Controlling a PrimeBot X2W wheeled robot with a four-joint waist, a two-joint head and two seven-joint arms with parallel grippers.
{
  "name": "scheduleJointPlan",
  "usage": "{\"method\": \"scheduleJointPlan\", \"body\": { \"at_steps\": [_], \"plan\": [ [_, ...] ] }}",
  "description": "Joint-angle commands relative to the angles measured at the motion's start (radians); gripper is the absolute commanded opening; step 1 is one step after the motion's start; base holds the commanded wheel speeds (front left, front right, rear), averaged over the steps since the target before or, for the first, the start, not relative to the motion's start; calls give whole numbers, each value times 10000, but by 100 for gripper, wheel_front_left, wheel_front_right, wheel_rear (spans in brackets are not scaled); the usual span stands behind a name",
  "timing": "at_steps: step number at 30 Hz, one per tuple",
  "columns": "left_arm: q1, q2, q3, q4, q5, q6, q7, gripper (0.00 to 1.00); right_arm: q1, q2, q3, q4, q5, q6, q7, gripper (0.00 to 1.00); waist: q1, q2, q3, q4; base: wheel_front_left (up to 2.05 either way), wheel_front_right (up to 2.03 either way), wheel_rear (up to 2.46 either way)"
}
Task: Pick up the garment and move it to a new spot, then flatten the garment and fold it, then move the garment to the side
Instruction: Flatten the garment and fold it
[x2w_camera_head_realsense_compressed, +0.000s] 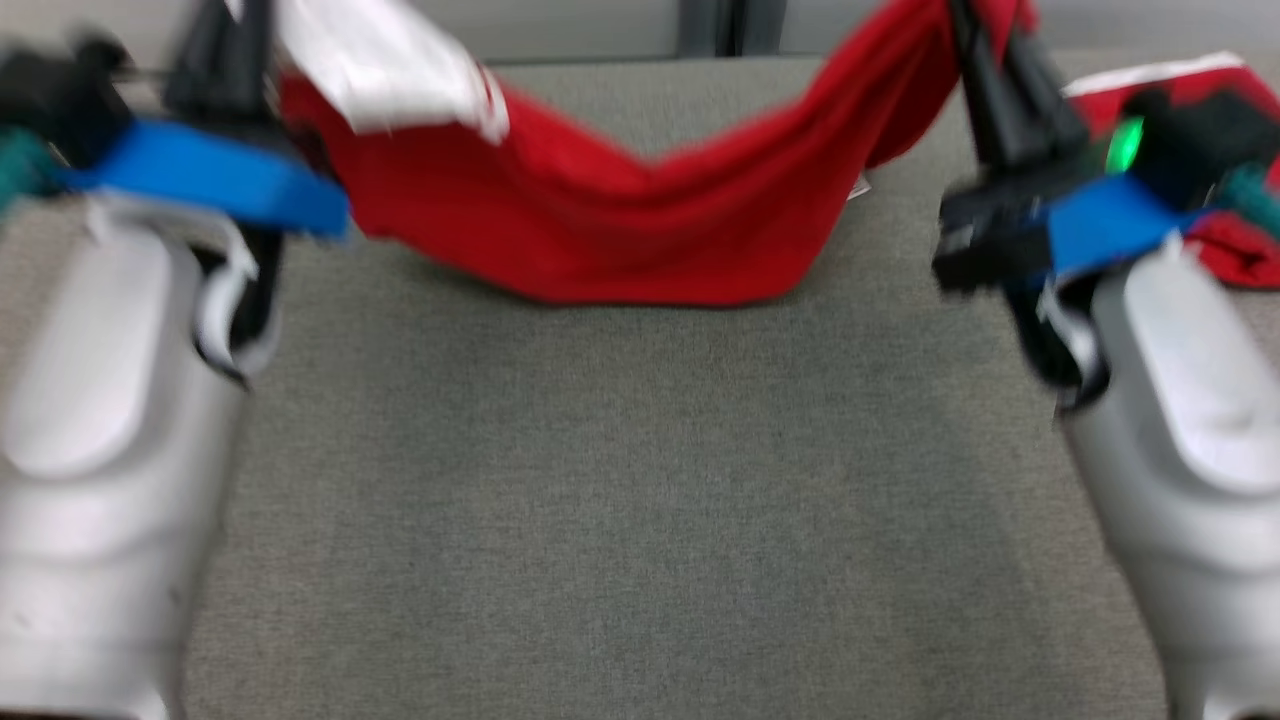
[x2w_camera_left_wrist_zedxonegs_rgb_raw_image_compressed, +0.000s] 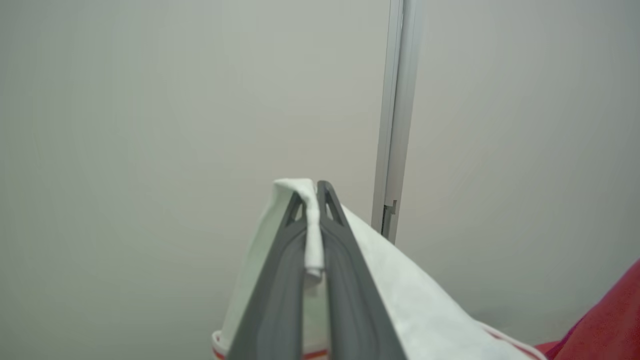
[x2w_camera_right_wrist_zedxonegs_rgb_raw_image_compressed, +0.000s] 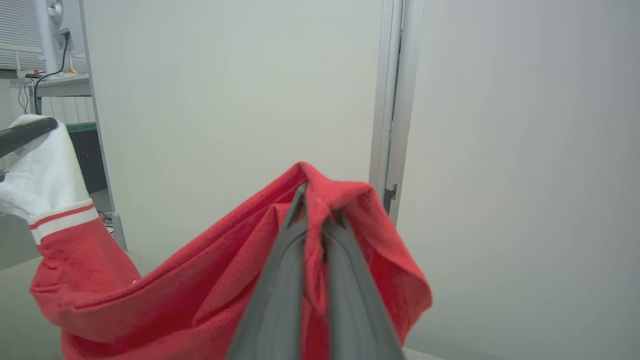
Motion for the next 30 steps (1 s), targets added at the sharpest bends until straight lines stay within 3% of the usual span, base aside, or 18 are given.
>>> {"method": "scheduleJointPlan", "body": {
  "at_steps": [1, 7, 15, 23, 30],
  "plan": [
    [-1165, 289, -127, 240, -112, -8, 82, 0, -1229, -126, 114, 264, 24, 5, 101, 0, -2, 0, 928, -114, 0, 0, 0],
    [-4930, 690, -650, 1309, -499, -8, 208, 0, -4976, -354, 175, 1778, 238, 5, 602, 0, -2, 0, 2170, -47, 0, 0, 0],
    [-8870, 803, -1401, 2960, -724, -9, 87, 0, -8831, -462, -199, 4157, 768, 5, 660, 0, -2, 0, 2717, 7, 0, 0, 0],
    [-10654, 796, -1835, 3800, -980, -9, -62, 0, -10404, -505, 487, 5559, 1072, 5, 201, 0, -2, 0, 2731, -43, 0, 0, 0],
    [-9870, 784, -2122, 3741, -1412, -9, -80, 0, -9704, -544, 1372, 6130, 1528, 5, -57, 0, -2, 0, 2808, 90, 0, 0, 0]
  ]
}}
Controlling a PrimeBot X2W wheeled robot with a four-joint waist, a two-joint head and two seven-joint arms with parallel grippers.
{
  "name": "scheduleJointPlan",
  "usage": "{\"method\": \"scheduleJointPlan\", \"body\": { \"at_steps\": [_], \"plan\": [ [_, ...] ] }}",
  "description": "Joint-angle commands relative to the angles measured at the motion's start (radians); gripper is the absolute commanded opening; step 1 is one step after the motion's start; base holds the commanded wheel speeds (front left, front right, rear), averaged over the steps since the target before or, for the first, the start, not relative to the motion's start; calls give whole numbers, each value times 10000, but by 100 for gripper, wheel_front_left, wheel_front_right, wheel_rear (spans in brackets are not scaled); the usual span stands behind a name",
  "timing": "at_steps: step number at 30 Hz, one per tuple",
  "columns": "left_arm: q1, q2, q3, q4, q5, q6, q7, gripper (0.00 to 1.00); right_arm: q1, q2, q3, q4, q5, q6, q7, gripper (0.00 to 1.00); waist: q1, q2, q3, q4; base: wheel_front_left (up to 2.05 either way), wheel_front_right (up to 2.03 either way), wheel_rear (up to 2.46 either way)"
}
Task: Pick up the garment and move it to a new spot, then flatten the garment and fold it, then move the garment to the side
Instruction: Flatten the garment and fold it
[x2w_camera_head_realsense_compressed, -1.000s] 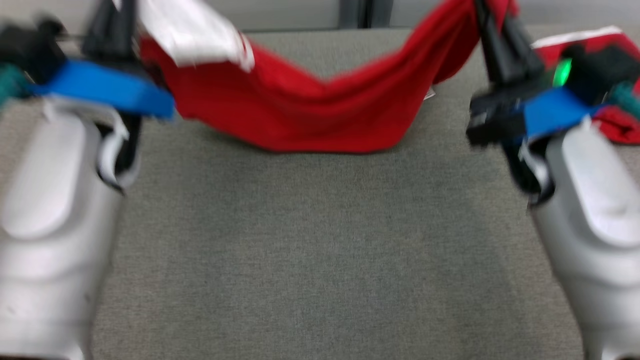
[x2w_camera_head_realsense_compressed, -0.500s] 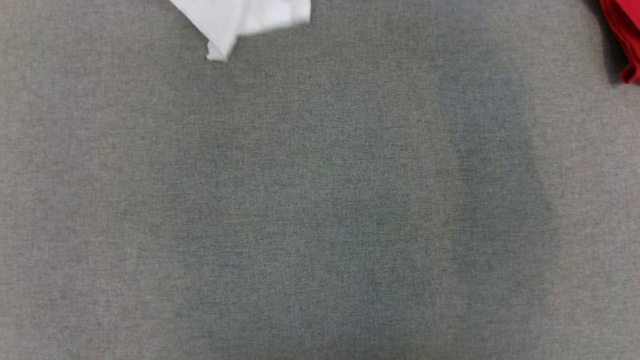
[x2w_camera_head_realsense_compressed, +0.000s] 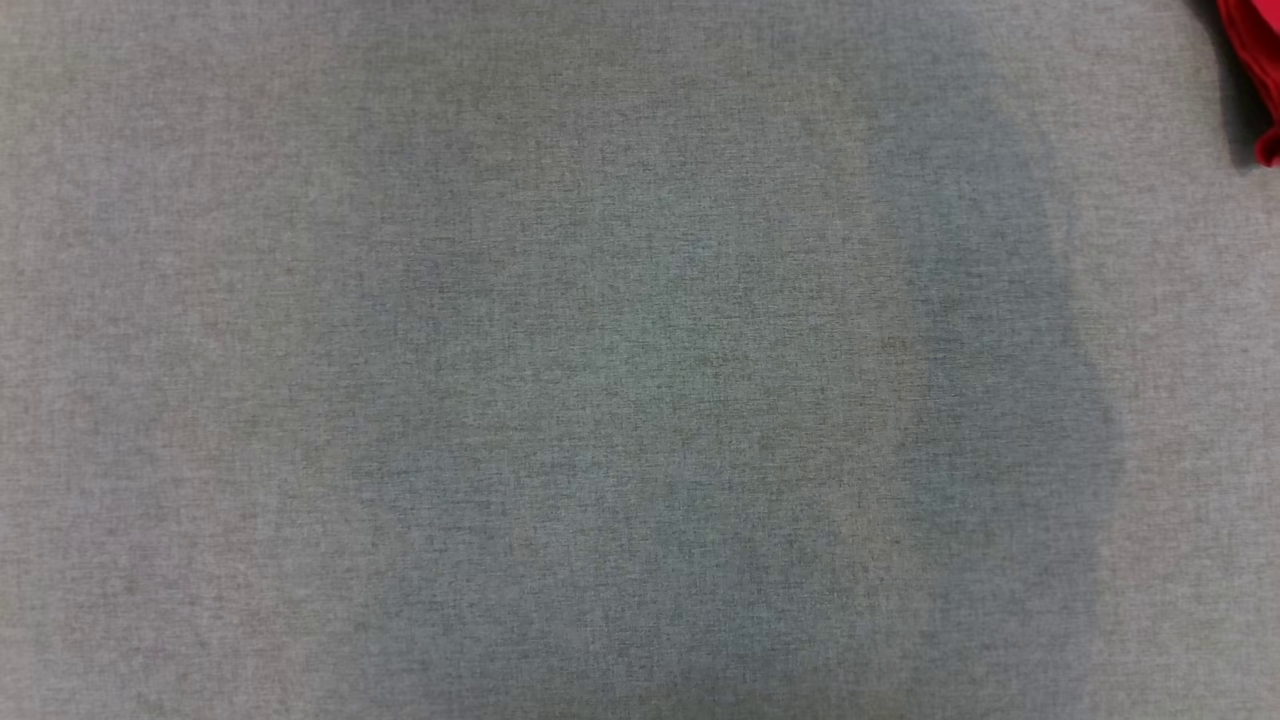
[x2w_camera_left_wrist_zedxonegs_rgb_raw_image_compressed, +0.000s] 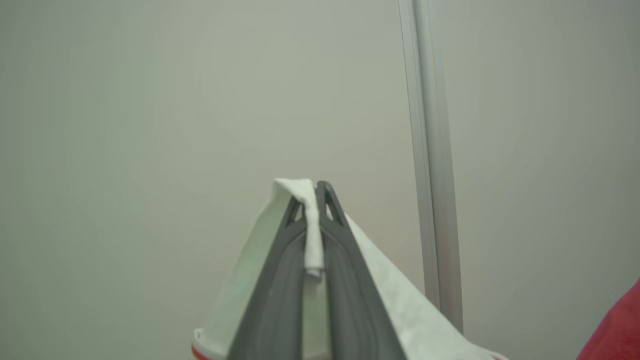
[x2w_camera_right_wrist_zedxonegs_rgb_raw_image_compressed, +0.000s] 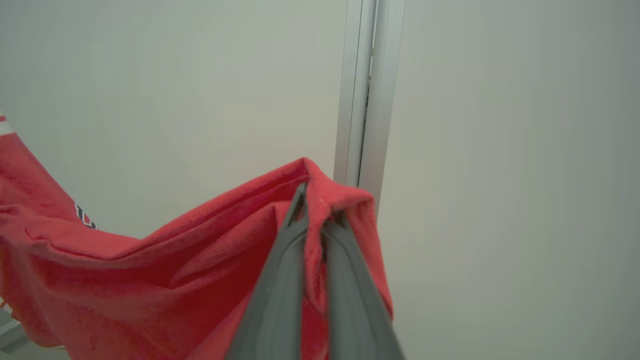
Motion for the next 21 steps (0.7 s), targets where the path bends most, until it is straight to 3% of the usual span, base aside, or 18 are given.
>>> {"method": "scheduleJointPlan", "body": {
  "at_steps": [1, 8, 11, 14, 15, 16, 21],
  "plan": [
    [533, -12, -73, -99, -49, -9, -35, 0, 466, 8, 210, 58, 64, 5, -83, 0, 0, 0, -5, 34, 0, 0, 0],
    [3679, 208, 317, -1528, -116, -9, -36, 0, 2676, 34, 888, -928, 626, 5, -159, 0, 0, 0, -286, 17, 0, 0, 0],
    [5384, 404, 1106, -2378, -99, 3, -39, 0, 4070, 54, 979, -1770, 696, 4, -162, 0, 0, 0, -582, -80, 0, 0, 0],
    [7336, 275, 1696, -3271, 68, 16, -33, 0, 5516, -95, 1168, -2481, 627, 4, -161, 0, 0, 0, -965, -48, 0, 0, 0],
    [7336, 275, 1696, -3271, 68, 16, -33, 0, 5516, -95, 1168, -2481, 627, 4, -161, 0, 0, 0, -965, -48, 0, 0, 0],
    [8603, 139, 2015, -3857, 181, 63, -33, 0, 6536, -215, 1202, -2936, 601, 4, -162, 0, 0, 0, -1232, -5, 0, 0, 0],
    [11530, -340, 2631, -4994, 489, 159, -32, 0, 8999, -513, 1369, -3801, 819, 5, -165, 0, 0, 0, -1894, 78, 0, 0, 0]
  ]
}}
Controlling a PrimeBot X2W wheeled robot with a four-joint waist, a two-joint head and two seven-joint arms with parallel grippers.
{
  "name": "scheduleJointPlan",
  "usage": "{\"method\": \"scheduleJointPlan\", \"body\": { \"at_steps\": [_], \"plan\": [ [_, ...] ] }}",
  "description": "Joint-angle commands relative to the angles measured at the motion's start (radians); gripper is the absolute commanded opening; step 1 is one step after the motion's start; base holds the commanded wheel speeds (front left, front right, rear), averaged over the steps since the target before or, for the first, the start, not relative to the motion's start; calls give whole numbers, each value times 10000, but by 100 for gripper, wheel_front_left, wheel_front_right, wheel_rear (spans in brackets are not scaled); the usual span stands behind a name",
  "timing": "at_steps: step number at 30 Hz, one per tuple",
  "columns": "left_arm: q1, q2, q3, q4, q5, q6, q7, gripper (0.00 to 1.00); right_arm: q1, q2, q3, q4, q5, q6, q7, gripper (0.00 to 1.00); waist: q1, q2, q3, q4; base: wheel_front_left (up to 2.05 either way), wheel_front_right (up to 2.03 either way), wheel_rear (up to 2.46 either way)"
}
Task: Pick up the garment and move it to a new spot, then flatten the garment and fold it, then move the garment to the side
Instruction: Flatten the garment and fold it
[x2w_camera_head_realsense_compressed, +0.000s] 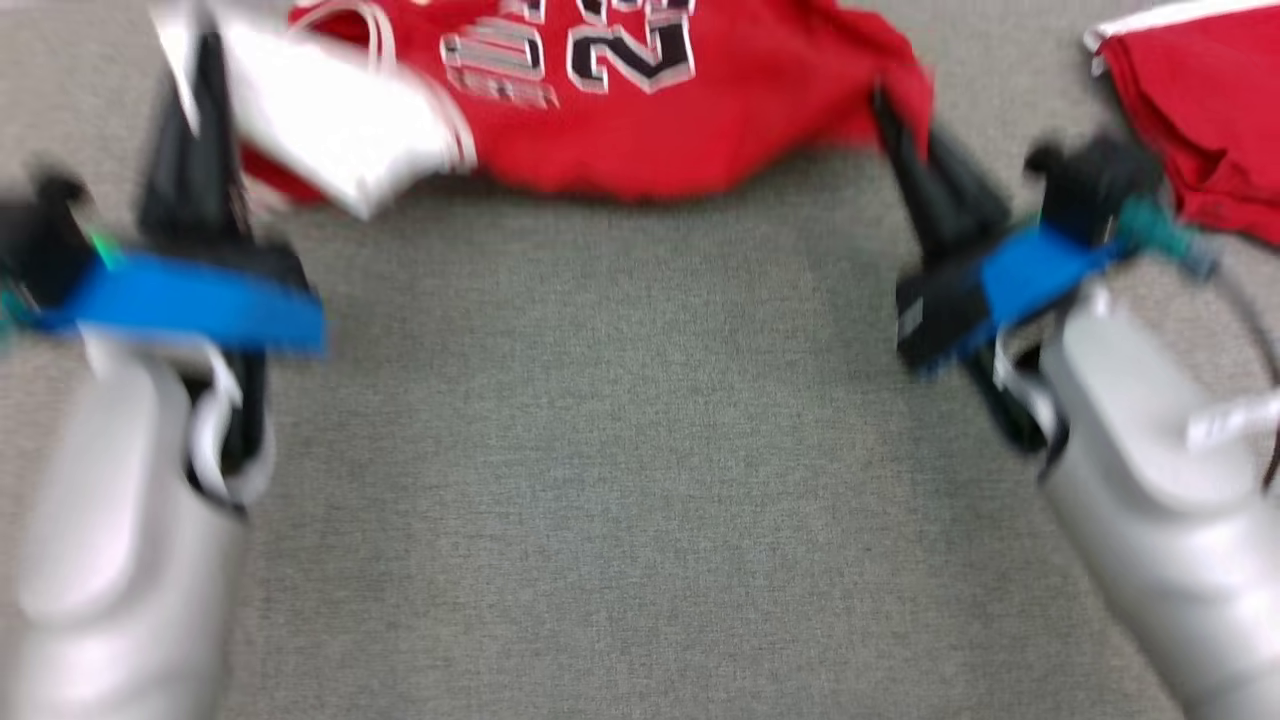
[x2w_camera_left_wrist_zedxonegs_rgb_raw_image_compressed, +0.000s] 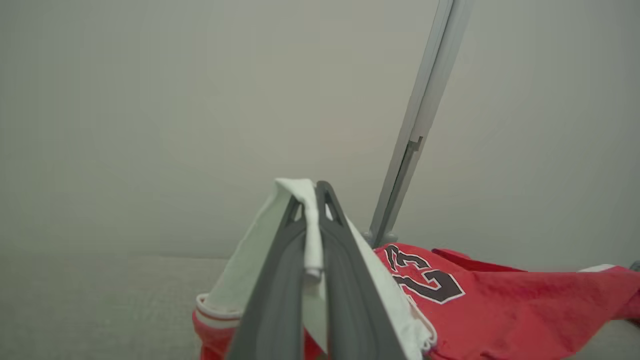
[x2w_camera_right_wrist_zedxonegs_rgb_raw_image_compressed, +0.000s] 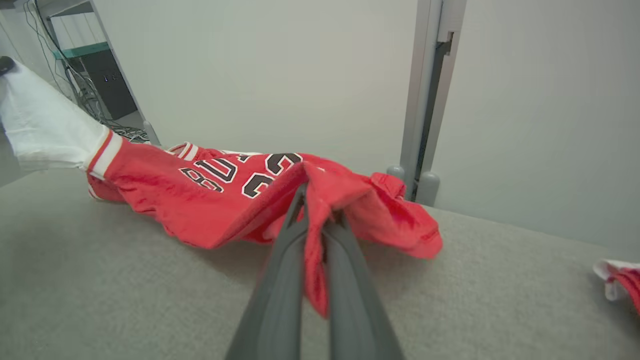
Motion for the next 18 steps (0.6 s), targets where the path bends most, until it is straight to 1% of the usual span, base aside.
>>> {"method": "scheduleJointPlan", "body": {
  "at_steps": [1, 7, 8, 11, 15, 18],
  "plan": [
    [697, -125, 145, -227, 82, 48, -22, 0, 664, -83, 29, -216, 101, 5, -48, 0, 2, 0, -422, 55, 0, 0, 0],
    [3441, -778, 652, -905, 293, 189, -24, 0, 3092, -305, 92, -823, 111, 5, -49, 0, 2, 0, -1242, 33, 0, 0, 0],
    [3441, -778, 652, -905, 293, 189, -24, 0, 3092, -305, 92, -823, 111, 5, -49, 0, 2, 0, -1242, 33, 0, 0, 0],
    [4578, -1106, 641, -1055, 386, 159, -24, 0, 4175, -357, -122, -1072, 200, 5, -47, 0, 2, 0, -1626, 79, 0, 0, 0],
    [5719, -1329, 724, -1279, 484, 124, -25, 0, 5392, -493, -352, -1525, 14, 5, -48, 0, 2, 0, -2109, 94, 0, 0, 0],
    [6552, -1479, 809, -1585, 595, 219, -25, 0, 6256, -604, -528, -1915, -128, 5, -49, 0, 2, 0, -2455, 108, 0, 0, 0]
  ]
}}
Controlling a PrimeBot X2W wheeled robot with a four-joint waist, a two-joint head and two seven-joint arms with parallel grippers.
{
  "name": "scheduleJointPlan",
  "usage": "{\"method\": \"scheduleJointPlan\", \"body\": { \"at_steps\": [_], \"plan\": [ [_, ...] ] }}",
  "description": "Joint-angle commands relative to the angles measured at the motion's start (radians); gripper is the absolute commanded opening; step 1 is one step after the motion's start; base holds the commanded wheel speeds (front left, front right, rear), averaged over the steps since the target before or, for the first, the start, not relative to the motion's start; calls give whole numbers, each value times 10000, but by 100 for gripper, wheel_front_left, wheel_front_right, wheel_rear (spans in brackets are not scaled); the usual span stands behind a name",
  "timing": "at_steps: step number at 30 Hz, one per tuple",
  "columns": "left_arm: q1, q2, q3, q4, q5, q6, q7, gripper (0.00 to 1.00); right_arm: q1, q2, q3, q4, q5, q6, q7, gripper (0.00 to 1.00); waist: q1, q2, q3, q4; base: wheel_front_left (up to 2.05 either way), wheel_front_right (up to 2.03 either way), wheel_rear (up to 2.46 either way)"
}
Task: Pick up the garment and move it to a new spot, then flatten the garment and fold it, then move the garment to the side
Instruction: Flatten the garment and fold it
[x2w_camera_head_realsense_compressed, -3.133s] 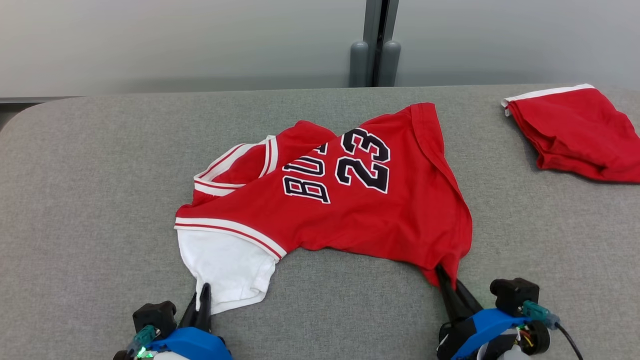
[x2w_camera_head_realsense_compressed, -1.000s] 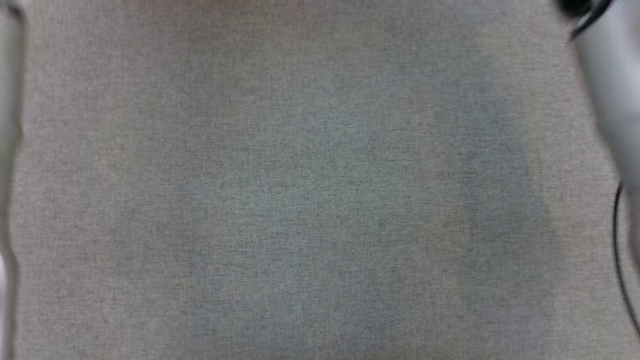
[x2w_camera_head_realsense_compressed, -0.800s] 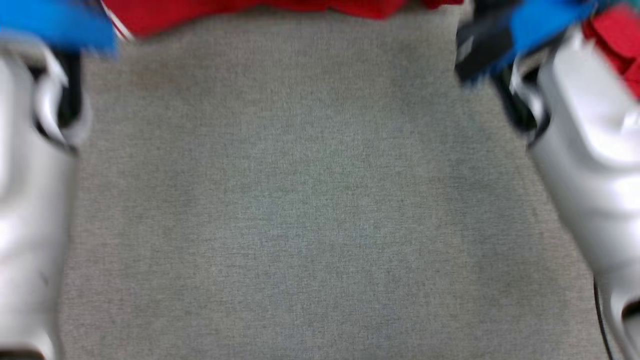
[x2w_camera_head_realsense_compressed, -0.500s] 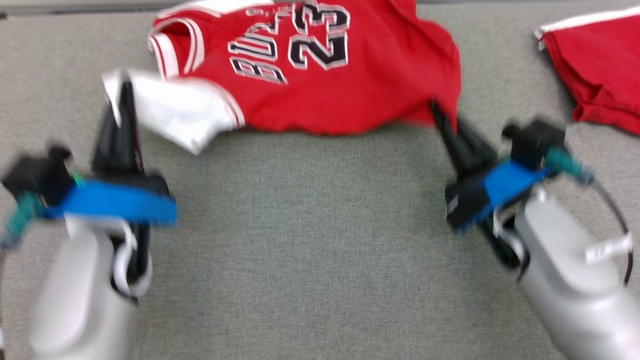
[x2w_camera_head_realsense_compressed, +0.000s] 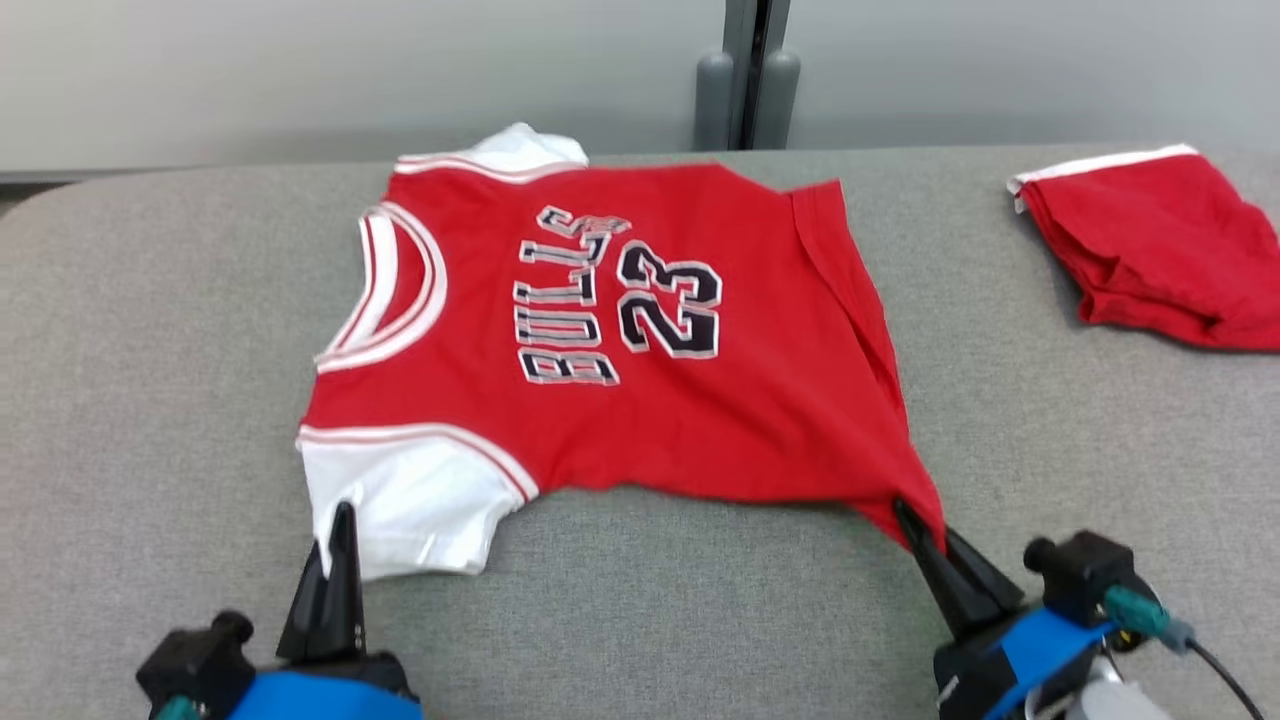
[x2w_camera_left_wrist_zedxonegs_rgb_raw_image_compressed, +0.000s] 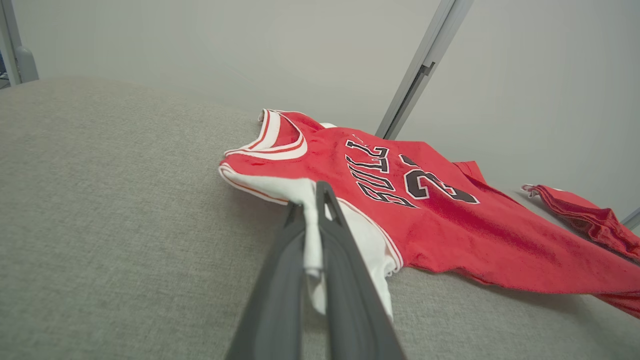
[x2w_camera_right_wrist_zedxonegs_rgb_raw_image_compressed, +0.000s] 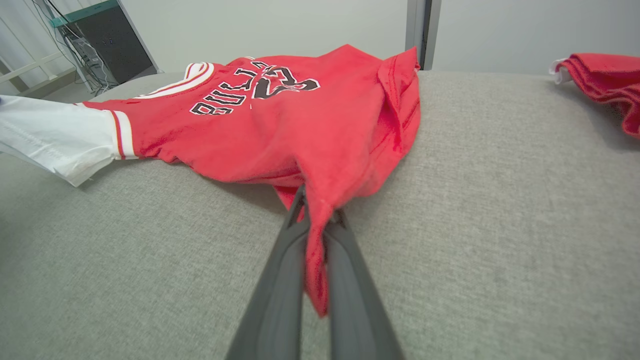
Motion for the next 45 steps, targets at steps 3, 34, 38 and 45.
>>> {"method": "scheduleJointPlan", "body": {
  "at_steps": [3, 34, 38, 45],
  "plan": [
    [686, -46, 94, -395, 58, 155, -23, 0, 738, -168, -198, -347, -83, 5, -49, 0, 3, 0, -434, 13, 0, 0, 0],
    [240, 1110, -392, -1705, 472, 101, 1089, 0, 1569, -313, -849, -2048, -1039, 5, 1249, 0, 3, 0, -399, -143, 0, 0, 0],
    [-684, 1317, -562, -1081, 480, -63, 1116, 0, 934, -358, -765, -1770, -977, 5, 1458, 0, 3, 0, -128, -230, 0, 0, 0],
    [-2524, 1666, -1010, 444, 468, -279, 1016, 0, -303, -398, -540, -992, -884, 5, 1523, 0, 3, 0, 554, -324, 0, 0, 0]
  ]
}}
